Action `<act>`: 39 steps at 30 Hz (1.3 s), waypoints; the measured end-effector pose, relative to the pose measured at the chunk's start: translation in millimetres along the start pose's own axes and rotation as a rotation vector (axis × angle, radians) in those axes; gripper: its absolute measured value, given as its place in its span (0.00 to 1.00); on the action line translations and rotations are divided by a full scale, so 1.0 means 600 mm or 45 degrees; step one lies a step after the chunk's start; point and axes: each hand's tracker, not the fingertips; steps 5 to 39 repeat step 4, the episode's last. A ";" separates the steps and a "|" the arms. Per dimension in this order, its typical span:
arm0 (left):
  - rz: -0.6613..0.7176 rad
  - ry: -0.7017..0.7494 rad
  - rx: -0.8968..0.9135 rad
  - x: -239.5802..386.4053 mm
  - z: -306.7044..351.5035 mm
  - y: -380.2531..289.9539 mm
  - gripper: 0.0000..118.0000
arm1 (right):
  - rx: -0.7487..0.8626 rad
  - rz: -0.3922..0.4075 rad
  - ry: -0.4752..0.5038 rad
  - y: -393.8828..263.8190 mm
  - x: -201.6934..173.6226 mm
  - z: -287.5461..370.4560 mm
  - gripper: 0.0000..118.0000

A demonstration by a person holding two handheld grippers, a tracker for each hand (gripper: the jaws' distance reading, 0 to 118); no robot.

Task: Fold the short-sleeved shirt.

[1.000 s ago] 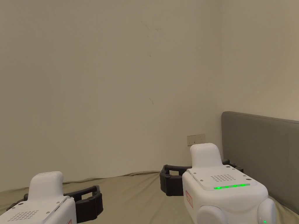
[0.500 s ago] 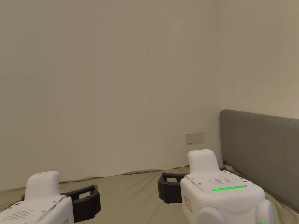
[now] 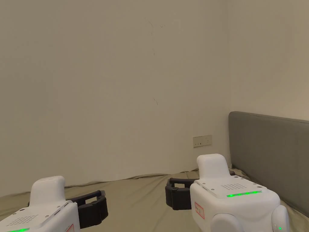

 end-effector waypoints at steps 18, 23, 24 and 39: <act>-0.006 -0.006 -0.004 0.003 -0.001 0.001 1.00 | 0.009 0.018 -0.027 0.000 -0.004 -0.002 1.00; -0.006 -0.006 -0.004 0.003 -0.001 0.001 1.00 | 0.009 0.018 -0.027 0.000 -0.004 -0.002 1.00; -0.006 -0.006 -0.004 0.003 -0.001 0.001 1.00 | 0.009 0.018 -0.027 0.000 -0.004 -0.002 1.00; -0.006 -0.006 -0.004 0.003 -0.001 0.001 1.00 | 0.009 0.018 -0.027 0.000 -0.004 -0.002 1.00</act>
